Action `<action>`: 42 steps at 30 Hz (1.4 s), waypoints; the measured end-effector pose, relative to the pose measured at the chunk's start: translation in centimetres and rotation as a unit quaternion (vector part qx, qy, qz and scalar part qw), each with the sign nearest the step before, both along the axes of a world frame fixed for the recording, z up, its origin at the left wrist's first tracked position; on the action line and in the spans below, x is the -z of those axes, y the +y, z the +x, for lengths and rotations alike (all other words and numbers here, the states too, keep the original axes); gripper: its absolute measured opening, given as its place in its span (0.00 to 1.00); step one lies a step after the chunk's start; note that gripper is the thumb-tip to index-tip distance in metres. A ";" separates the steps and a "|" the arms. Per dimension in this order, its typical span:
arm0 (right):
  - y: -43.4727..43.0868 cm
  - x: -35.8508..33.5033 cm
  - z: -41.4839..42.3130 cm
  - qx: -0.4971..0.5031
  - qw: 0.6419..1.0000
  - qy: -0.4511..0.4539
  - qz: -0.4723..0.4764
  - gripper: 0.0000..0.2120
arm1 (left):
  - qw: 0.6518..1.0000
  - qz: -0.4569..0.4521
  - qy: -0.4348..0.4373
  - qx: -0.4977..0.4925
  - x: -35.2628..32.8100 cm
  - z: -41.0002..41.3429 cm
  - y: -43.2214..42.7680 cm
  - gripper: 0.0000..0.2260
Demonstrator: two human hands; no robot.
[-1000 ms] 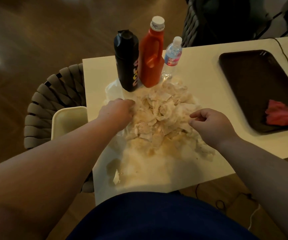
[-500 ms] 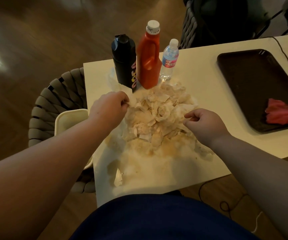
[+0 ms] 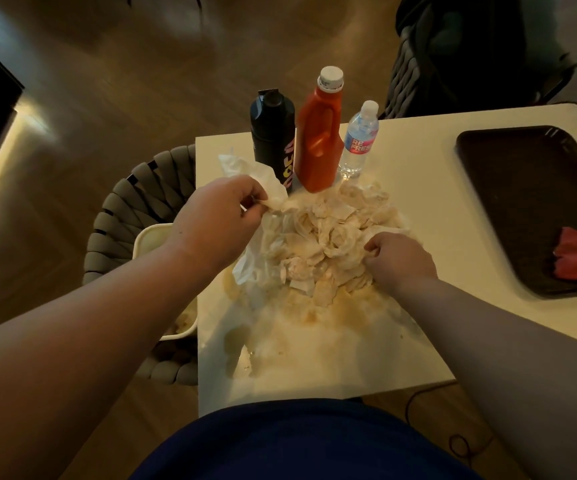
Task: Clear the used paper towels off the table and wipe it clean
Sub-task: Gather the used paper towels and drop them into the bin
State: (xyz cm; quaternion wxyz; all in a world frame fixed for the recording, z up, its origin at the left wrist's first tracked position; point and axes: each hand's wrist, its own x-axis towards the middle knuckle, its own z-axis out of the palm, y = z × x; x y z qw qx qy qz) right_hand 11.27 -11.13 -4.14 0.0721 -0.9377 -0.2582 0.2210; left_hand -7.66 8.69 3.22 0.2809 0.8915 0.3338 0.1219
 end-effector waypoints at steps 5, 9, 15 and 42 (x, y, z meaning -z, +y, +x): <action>0.2 -0.8 -0.2 -0.011 0.999 -0.030 0.025 0.09 | 1.000 0.008 -0.004 -0.012 -0.1 -1.1 0.2 0.07; 0.6 -2.5 -0.5 -0.013 0.996 -0.034 0.082 0.09 | 0.999 0.009 -0.005 -0.031 0.2 -2.2 0.8 0.05; 1.7 -5.4 -1.4 -0.001 0.985 -0.025 0.173 0.08 | 0.998 0.007 -0.003 -0.063 0.3 -3.5 1.7 0.06; 5.4 -7.0 -6.8 -0.026 0.969 0.058 0.240 0.10 | 0.970 -0.071 0.083 -0.219 9.3 -14.4 5.5 0.08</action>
